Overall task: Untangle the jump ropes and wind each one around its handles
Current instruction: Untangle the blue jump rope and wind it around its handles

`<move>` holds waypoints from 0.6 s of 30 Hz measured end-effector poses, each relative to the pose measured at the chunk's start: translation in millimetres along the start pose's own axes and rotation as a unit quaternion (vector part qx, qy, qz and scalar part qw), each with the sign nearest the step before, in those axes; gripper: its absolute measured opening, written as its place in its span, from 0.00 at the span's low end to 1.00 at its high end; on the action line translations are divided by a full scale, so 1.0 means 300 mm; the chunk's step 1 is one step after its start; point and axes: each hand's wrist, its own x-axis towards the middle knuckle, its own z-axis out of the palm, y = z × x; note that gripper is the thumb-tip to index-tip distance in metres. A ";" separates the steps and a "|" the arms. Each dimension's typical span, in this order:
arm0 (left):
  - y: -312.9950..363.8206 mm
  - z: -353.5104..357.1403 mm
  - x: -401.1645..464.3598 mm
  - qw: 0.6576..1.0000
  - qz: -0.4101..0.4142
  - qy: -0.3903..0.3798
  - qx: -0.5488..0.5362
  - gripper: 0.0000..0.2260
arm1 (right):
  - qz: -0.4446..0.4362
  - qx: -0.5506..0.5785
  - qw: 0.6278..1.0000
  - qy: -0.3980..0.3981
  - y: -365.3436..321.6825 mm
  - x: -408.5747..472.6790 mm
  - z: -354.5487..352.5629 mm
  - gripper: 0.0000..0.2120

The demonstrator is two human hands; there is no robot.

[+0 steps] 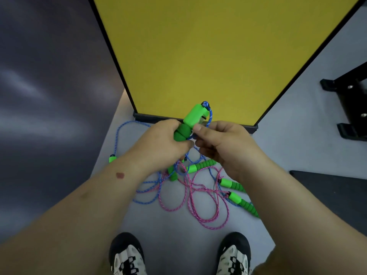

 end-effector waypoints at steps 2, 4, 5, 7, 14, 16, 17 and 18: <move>-0.006 -0.007 0.003 0.997 -0.028 -0.037 -0.058 0.05 | 0.007 0.001 1.000 -0.013 0.002 0.007 -0.016 0.08; -0.010 -0.013 0.000 0.984 -0.051 -0.083 -0.147 0.07 | 0.016 0.027 0.999 -0.025 0.007 0.011 -0.032 0.07; -0.011 -0.015 -0.004 0.973 -0.060 -0.105 -0.197 0.08 | 0.017 0.045 0.999 -0.023 0.007 0.014 -0.040 0.07; -0.012 -0.024 -0.019 0.957 -0.069 -0.139 -0.247 0.05 | 0.012 0.078 0.997 -0.001 0.000 0.024 -0.062 0.06; -0.005 -0.008 -0.059 0.922 -0.115 -0.183 -0.322 0.04 | -0.031 0.143 0.987 0.060 -0.029 0.041 -0.115 0.04; 0.006 0.003 -0.055 0.922 -0.122 -0.168 -0.327 0.05 | -0.018 0.155 0.987 0.045 -0.019 0.039 -0.105 0.05; 0.008 0.005 -0.051 0.922 -0.126 -0.158 -0.329 0.06 | -0.007 0.159 0.987 0.028 -0.012 0.035 -0.097 0.06; 0.010 0.006 -0.048 0.922 -0.129 -0.147 -0.335 0.06 | 0.004 0.164 0.986 0.008 -0.003 0.028 -0.087 0.06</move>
